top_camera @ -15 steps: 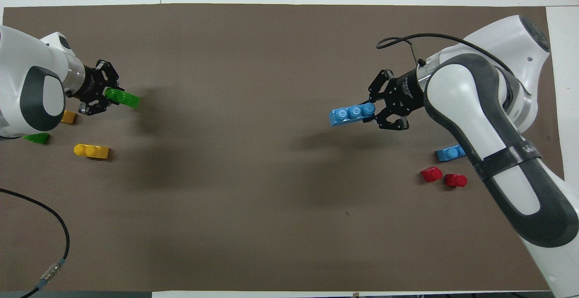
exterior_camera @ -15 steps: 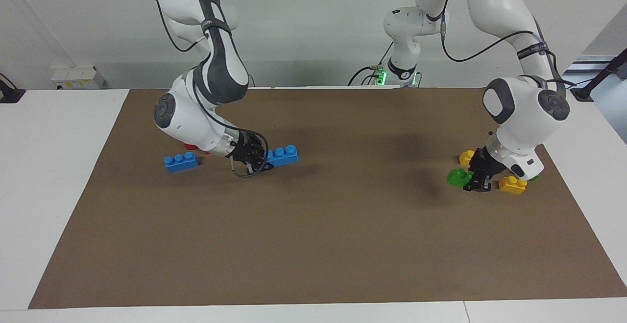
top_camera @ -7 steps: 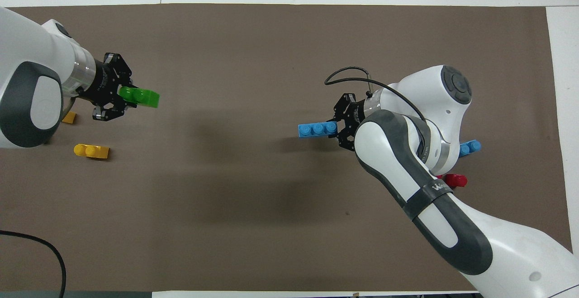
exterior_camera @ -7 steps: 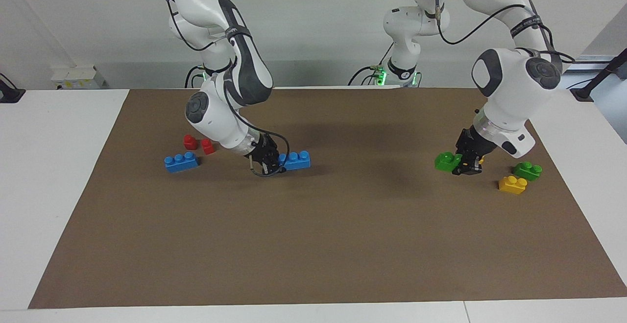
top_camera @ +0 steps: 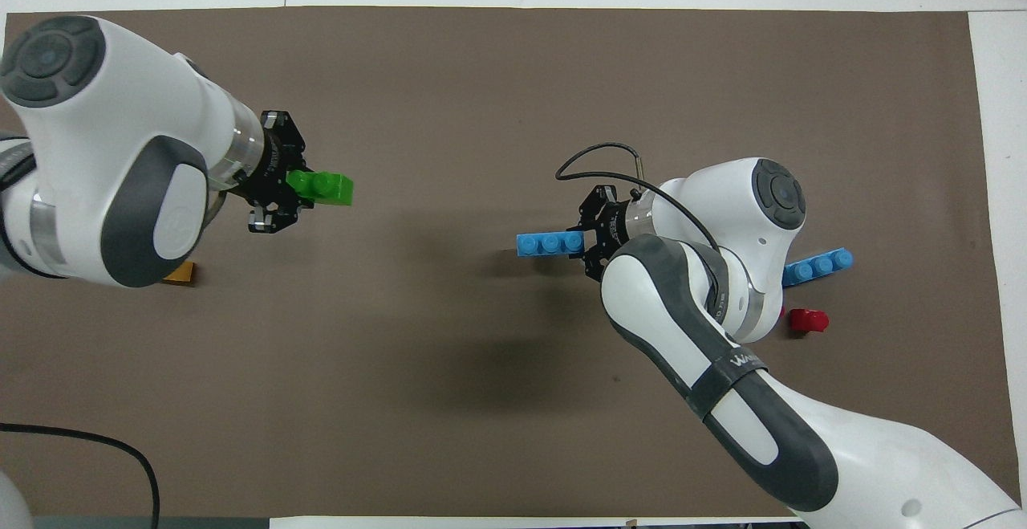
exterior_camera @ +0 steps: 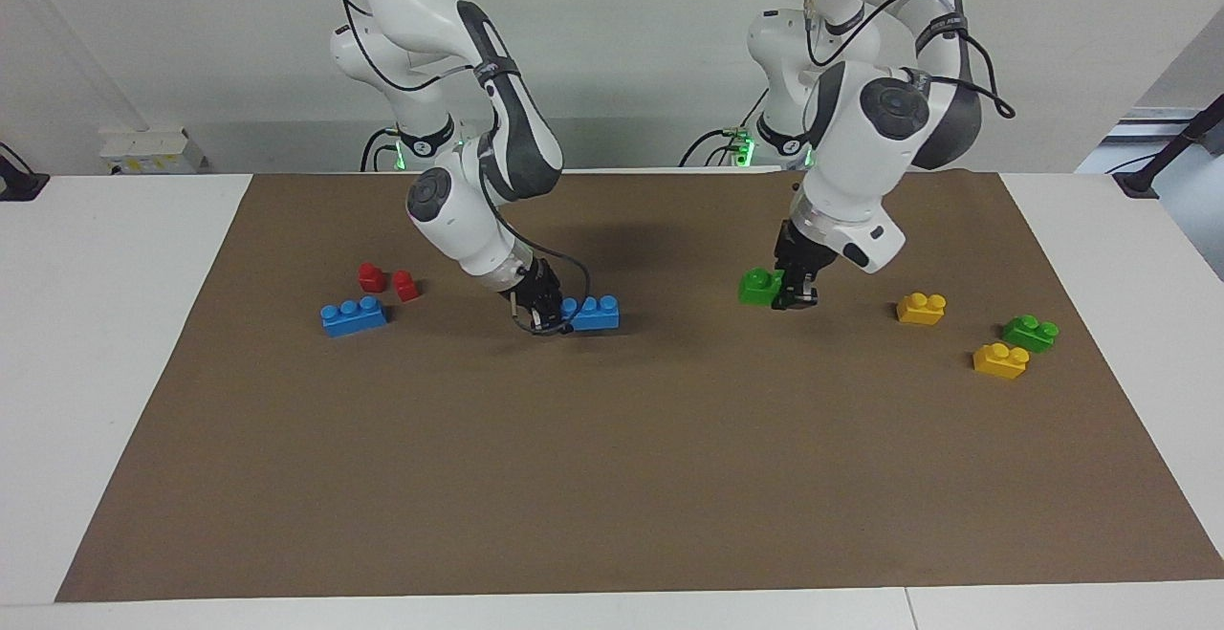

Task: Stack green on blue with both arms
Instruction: 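Lift the green brick with the left gripper while the right gripper carries blue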

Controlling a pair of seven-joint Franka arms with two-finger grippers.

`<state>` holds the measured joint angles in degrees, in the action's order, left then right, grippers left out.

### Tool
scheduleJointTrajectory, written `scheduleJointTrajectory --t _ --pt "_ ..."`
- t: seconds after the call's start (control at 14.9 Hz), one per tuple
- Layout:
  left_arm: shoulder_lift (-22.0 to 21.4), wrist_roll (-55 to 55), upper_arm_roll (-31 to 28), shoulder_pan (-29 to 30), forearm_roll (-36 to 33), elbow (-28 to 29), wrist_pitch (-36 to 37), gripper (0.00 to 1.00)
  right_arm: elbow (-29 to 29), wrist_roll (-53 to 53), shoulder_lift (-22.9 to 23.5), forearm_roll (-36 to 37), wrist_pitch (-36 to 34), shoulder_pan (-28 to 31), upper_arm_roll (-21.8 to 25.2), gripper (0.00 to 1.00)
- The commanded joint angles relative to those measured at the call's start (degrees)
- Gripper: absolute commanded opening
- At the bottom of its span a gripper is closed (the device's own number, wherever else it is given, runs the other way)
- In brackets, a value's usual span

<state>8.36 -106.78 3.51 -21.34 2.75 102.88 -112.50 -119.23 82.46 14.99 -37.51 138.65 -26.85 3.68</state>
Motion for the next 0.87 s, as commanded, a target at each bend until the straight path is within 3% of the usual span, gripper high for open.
scheduleJointTrajectory --t 0.0,0.81 --pt "-3.97 -6.58 -1.05 -5.1 -2.22 6.27 -4.66 0.0 -1.98 -1.25 -0.22 -3.0 3.38 -1.44 0.1 0.0" --pt "-0.55 -24.6 -0.96 -17.15 -8.19 8.74 -12.82 0.0 -3.91 -6.43 0.74 -8.27 5.49 -1.8 0.1 0.0"
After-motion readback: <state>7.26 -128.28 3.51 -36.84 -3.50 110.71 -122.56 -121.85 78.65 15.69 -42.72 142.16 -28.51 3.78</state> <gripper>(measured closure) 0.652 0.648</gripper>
